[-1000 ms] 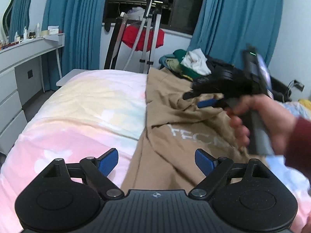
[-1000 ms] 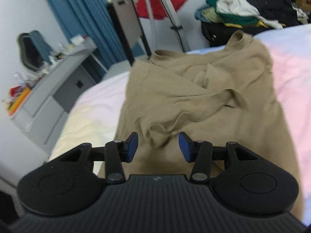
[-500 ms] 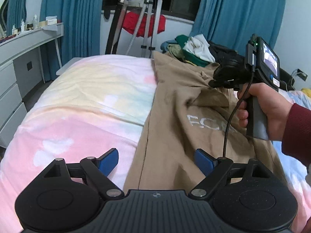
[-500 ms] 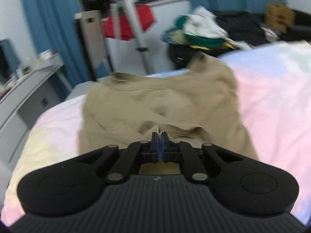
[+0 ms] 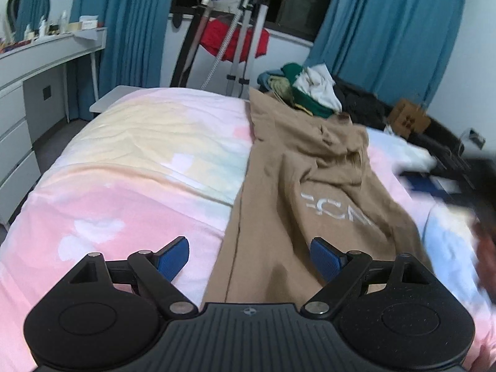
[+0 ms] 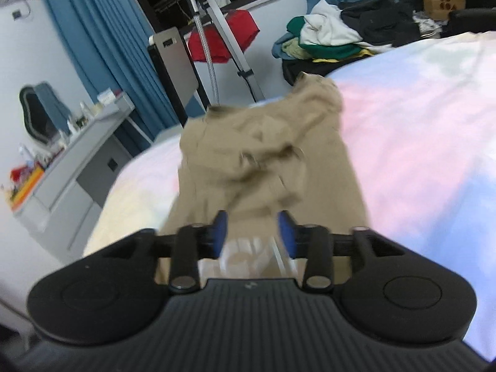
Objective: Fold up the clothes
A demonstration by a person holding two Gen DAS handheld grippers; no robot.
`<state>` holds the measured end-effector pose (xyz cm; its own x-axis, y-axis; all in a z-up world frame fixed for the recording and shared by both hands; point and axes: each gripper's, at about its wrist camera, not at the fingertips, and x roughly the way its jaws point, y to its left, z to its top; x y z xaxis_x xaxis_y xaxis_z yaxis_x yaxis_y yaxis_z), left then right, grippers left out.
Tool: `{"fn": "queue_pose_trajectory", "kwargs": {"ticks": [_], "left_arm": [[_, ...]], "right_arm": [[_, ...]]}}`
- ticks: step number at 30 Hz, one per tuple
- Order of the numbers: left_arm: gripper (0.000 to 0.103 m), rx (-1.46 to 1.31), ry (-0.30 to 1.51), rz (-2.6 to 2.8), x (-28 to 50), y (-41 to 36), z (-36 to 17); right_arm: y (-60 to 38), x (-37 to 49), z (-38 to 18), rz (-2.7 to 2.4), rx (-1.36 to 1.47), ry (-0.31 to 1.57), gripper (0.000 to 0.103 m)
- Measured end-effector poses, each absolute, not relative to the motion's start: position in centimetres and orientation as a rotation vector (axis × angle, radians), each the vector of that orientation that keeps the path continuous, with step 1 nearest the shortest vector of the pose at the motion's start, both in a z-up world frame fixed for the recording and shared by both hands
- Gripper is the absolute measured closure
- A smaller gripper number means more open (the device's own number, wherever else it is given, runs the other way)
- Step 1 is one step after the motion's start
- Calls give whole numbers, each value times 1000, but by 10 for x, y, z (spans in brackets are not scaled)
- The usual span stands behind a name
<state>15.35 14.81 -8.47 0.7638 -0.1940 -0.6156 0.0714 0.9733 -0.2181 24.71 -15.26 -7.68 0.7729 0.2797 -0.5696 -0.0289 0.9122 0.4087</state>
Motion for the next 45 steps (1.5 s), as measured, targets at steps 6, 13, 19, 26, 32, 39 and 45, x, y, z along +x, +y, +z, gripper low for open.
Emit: {"fn": "queue_pose_trajectory", "kwargs": {"ticks": [6,13,19,26,32,39,45], "left_arm": [[16,-191,702,-153,139,154,-76],[16,-116,865,-86,134,147,-93],[19,-25,981,-53,139,137,-112],[93,242,948,-66,125,100,-104],[51,228,962,-84,109,102,-83],[56,45,1128,-156,106,116,-95],[99,273,1023,-149,85,87,-80]], "right_arm": [[-164,165,-76,169,370,734,54],[-208,131,-116,121,519,779,45],[-215,141,-132,164,581,817,45],[-223,142,-142,187,644,850,45],[-229,137,-141,213,698,840,45],[-227,139,-142,224,711,854,45],[-223,140,-145,220,684,882,45]]}}
